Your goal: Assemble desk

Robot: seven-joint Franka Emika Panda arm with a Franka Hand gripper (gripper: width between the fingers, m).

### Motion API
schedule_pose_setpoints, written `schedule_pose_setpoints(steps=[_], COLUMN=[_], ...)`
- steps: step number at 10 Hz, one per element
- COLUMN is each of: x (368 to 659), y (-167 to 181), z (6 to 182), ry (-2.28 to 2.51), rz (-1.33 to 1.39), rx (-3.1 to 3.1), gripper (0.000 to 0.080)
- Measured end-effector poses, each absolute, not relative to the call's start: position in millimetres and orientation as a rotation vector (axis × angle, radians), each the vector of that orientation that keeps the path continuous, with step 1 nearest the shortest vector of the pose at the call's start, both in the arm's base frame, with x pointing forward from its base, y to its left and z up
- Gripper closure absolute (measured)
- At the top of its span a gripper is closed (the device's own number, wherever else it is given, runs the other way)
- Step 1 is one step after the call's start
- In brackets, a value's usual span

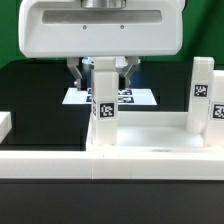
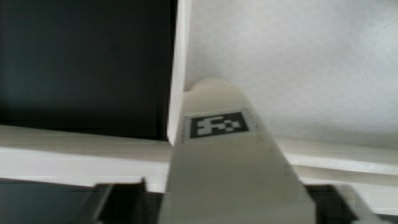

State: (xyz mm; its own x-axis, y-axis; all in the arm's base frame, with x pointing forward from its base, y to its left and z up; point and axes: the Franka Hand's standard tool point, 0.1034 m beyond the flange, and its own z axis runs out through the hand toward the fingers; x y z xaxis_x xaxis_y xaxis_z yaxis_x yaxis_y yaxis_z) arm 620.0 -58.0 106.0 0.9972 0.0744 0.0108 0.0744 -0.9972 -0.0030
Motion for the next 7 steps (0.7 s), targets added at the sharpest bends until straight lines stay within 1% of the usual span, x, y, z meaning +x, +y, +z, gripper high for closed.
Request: schedule_pose_setpoints(steps=[1,2,3,7], x=[619.9,619.9,619.9,620.9], y=[-57.9,-57.9,-57.7,-61.2], z=[105.9,105.8,105.7,105.9], ry=[-0.079,-0.065,0.057,0.721], rz=[-0.016,-0.016,-0.016,-0.021], rx=[-3.137,-3.137,-3.136,-2.990], gripper=[0.0511,0.0511,0.0511,0.0511])
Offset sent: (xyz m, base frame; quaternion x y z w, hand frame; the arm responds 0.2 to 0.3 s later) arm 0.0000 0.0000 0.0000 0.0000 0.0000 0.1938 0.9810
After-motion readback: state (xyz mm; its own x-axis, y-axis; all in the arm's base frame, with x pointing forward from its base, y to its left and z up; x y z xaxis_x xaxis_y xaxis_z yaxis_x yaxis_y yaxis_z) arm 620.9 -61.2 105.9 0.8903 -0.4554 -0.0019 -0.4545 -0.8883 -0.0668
